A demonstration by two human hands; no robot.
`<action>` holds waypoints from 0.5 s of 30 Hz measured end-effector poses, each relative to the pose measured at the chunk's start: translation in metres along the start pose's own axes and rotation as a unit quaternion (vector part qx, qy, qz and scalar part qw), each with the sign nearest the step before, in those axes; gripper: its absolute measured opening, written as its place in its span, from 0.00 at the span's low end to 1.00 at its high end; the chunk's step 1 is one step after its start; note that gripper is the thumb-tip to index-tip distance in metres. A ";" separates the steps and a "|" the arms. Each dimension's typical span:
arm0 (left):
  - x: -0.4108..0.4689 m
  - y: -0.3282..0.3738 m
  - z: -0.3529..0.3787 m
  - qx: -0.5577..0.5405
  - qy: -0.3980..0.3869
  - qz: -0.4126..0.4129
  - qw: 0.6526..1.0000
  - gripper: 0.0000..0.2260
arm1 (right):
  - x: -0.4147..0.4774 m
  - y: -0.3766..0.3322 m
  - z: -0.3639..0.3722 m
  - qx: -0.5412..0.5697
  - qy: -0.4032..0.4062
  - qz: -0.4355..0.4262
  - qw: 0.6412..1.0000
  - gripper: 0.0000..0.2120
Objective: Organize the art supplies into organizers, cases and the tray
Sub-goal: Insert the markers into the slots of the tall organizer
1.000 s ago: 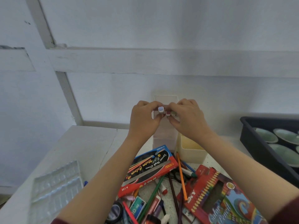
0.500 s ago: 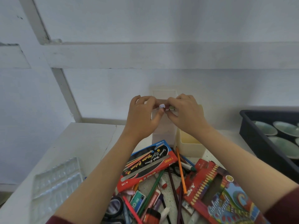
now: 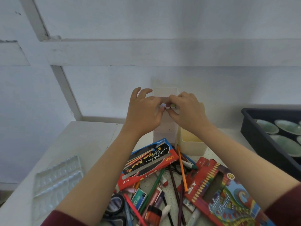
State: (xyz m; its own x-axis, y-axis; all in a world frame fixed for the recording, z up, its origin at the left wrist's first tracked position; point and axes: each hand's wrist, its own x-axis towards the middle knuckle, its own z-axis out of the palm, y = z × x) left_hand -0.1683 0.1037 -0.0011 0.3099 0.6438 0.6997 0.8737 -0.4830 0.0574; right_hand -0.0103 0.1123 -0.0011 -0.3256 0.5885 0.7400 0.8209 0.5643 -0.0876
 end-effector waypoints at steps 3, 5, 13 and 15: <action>0.001 -0.002 0.003 0.029 -0.015 0.023 0.999 0.12 | 0.000 0.001 0.000 0.004 -0.010 0.001 1.000 0.07; 0.001 -0.003 0.003 0.045 -0.017 0.032 0.998 0.15 | 0.001 0.001 0.001 0.005 -0.008 0.004 1.000 0.06; 0.002 -0.005 0.013 0.024 0.044 0.016 0.999 0.15 | 0.000 0.002 0.001 0.007 0.002 -0.001 1.000 0.06; 0.002 -0.006 0.016 0.015 0.070 0.005 0.997 0.13 | 0.000 0.004 0.003 0.013 -0.015 -0.004 1.000 0.04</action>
State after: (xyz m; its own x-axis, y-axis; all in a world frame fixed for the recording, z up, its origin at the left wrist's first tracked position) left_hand -0.1668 0.1170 -0.0112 0.2657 0.5488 0.7926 0.8826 -0.4693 0.0290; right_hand -0.0083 0.1165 -0.0035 -0.3457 0.6006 0.7210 0.8059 0.5836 -0.0997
